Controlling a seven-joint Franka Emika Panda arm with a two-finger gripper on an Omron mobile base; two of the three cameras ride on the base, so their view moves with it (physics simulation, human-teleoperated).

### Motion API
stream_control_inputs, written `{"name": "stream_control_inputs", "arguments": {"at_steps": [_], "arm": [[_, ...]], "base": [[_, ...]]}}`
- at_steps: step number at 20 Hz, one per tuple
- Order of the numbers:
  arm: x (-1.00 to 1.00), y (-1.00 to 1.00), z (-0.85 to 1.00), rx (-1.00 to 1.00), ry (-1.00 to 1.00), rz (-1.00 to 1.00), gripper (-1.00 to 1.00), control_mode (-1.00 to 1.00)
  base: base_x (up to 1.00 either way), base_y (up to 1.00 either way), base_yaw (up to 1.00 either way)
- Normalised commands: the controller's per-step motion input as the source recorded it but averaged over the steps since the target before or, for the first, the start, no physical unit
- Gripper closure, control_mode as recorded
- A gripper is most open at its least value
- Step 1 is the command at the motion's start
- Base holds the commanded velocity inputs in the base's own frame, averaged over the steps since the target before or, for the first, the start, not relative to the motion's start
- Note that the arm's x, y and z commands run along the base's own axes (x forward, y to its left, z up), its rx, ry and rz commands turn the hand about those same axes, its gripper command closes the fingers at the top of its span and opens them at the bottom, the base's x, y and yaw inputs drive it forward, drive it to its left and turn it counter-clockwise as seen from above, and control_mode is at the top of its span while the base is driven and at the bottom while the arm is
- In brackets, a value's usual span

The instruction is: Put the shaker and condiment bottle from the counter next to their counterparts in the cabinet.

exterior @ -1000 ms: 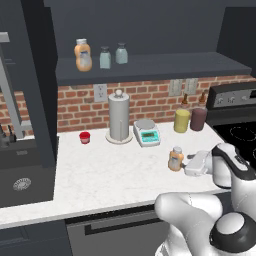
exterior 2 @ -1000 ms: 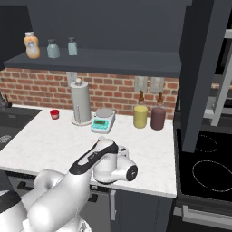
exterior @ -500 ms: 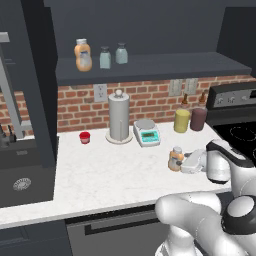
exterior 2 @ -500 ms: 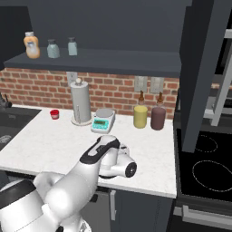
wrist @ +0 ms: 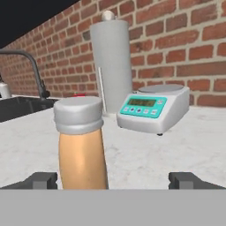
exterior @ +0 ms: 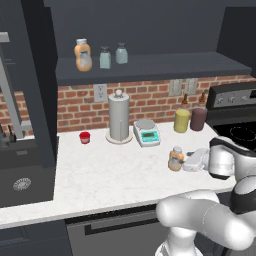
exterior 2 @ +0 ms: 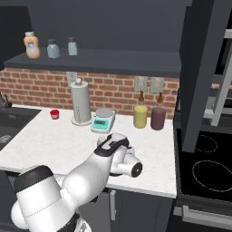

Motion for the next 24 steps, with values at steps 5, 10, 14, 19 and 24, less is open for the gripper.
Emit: {"name": "stream_control_inputs", "arguments": {"at_steps": [5, 10, 14, 19, 24], "arm": [[0.01, -0.08, -0.07, 0.03, 0.0, 0.0, -1.0, -1.0], [-0.02, 0.01, -0.01, 0.01, -0.04, 0.0, -1.0, -1.0], [0.0, 0.09, 0.0, 0.0, -0.03, 0.0, -1.0, -1.0], [0.0, 0.21, -0.05, 0.0, -0.01, 0.0, -1.0, -1.0], [0.0, 0.24, -0.04, 0.0, 0.0, 0.0, -1.0, -1.0]], "base": [[0.0, 0.0, 0.0], [0.0, 0.0, 0.0], [0.0, 0.0, 0.0], [0.0, 0.0, 0.0], [0.0, 0.0, 0.0]]}}
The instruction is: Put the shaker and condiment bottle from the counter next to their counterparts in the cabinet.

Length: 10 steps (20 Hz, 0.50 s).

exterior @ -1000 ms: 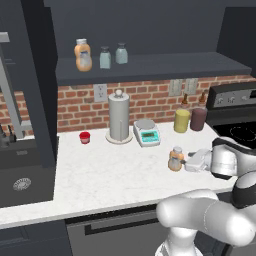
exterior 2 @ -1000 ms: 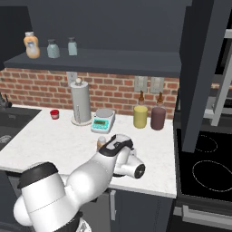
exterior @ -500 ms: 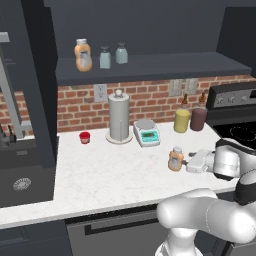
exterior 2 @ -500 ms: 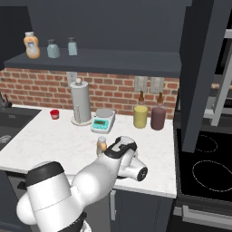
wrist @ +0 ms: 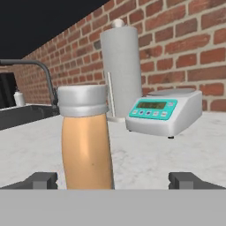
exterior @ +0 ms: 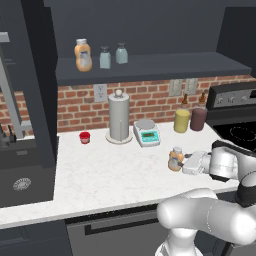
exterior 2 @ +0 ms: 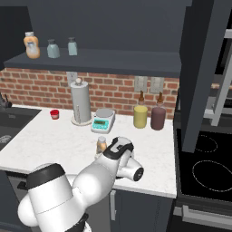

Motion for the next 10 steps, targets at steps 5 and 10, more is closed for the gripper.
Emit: {"name": "stream_control_inputs", "arguments": {"at_steps": [5, 10], "arm": [[0.03, 0.28, -0.06, 0.0, 0.0, 0.0, -1.0, -1.0], [0.17, 0.34, -0.1, 0.0, 0.01, 0.0, 1.0, -1.0]], "base": [[0.0, 0.0, 0.0], [0.0, 0.0, 0.0]]}}
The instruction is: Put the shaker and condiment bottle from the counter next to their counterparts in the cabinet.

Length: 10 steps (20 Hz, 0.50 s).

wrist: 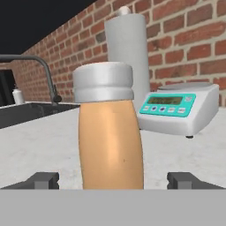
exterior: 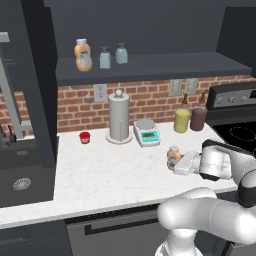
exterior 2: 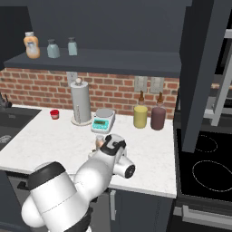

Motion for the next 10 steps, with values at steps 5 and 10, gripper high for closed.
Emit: {"name": "stream_control_inputs", "arguments": {"at_steps": [5, 10], "arm": [[0.21, 0.09, -0.06, 0.0, 0.1, 0.0, 1.0, -1.0], [-0.16, -0.15, 0.23, 0.0, -0.06, -0.05, 1.0, -1.0]], "base": [[0.0, 0.0, 0.0], [0.0, 0.0, 0.0]]}}
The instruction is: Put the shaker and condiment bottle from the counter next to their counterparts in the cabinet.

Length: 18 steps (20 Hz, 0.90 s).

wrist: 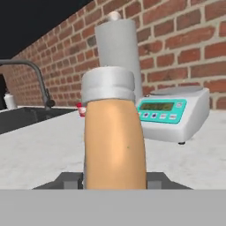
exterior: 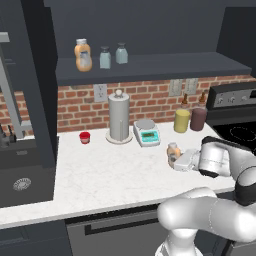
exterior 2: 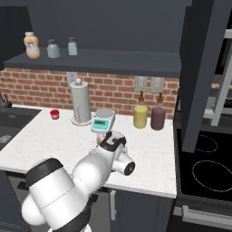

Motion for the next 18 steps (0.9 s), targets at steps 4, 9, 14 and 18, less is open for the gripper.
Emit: {"name": "stream_control_inputs", "arguments": {"at_steps": [4, 9, 14, 18], "arm": [[-0.57, -0.07, 0.98, 0.0, -0.19, -0.05, 1.0, -1.0], [-0.33, 0.03, 1.0, -0.01, -0.06, -0.05, 1.0, -1.0], [-0.02, 0.0, 1.0, -0.13, -0.03, -0.05, 1.0, -1.0], [-0.01, 0.08, 1.0, -0.01, 0.0, 0.0, 1.0, -1.0]], "base": [[0.0, 0.0, 0.0], [0.0, 0.0, 0.0], [0.0, 0.0, 0.0], [0.0, 0.0, 0.0]]}}
